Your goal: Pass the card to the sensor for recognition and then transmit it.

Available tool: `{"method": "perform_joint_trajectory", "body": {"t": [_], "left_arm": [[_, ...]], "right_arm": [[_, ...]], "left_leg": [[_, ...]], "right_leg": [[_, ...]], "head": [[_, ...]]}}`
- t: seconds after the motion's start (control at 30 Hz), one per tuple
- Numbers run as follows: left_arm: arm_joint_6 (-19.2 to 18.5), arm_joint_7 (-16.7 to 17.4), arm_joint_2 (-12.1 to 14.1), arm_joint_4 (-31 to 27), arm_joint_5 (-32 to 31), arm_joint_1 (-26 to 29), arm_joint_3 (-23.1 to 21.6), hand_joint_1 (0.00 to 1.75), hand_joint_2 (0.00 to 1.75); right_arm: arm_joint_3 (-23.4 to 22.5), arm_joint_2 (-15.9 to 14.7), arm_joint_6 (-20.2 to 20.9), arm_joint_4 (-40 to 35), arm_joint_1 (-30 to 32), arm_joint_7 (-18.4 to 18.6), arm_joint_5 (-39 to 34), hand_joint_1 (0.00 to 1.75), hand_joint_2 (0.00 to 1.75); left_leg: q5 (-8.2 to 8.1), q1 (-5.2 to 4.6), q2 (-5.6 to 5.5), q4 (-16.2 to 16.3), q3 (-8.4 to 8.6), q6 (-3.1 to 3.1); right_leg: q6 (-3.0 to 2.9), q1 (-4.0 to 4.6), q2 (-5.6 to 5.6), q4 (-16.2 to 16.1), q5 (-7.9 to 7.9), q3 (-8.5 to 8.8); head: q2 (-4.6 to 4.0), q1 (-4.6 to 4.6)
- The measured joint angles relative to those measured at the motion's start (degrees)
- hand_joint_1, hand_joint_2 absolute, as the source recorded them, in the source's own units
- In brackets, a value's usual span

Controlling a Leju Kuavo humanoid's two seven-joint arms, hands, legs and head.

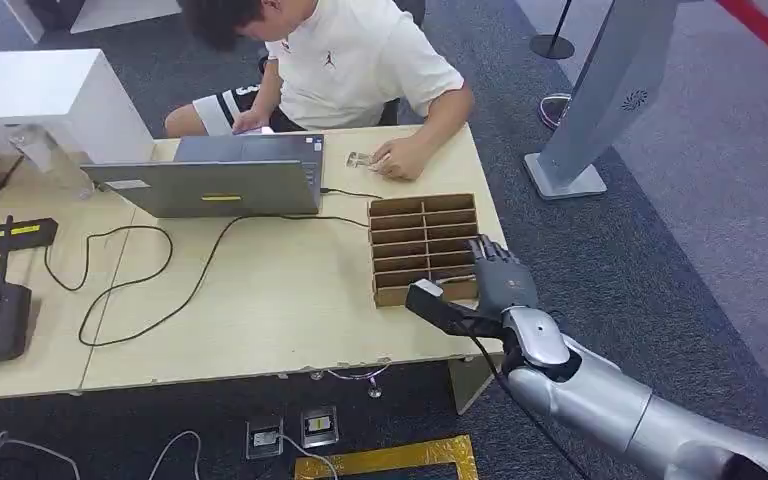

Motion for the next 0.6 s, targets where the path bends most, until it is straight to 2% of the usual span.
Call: {"method": "perform_joint_trajectory", "body": {"t": [0.2, 0.57, 0.6], "left_arm": [[0.0, 0.0, -0.02, 0.0, -0.02, -0.06, -0.02, 0.0, 0.0], [0.0, 0.44, 0.02, 0.0, -0.02, -0.11, -0.02, 0.0, 0.0], [0.0, 0.44, 0.02, 0.0, -0.02, -0.11, -0.02, 0.0, 0.0]], "right_arm": [[0.17, 2.25, -0.66, 4.12, -0.41, -1.27, -0.94, 0.0, 1.75], [1.31, 2.62, -0.92, 6.2, -0.43, -0.52, -1.64, 0.0, 1.75], [1.42, 2.64, -1.07, 6.31, -0.43, -0.41, -1.77, 0.14, 1.75]], "left_leg": [[0.01, 0.0, -0.08, 0.0, 0.0, 0.0], [0.0, 0.0, -0.06, 0.0, 0.0, 0.01], [0.0, 0.0, -0.06, 0.0, 0.0, 0.01]], "right_leg": [[0.0, 0.0, -0.11, 0.0, 0.0, 0.0], [0.0, 0.0, -0.1, -0.01, 0.0, 0.0], [0.0, 0.0, -0.1, -0.01, 0.0, 0.0]], "head": [[0.0, 0.02], [0.0, 0.02], [0.0, 0.02]]}}
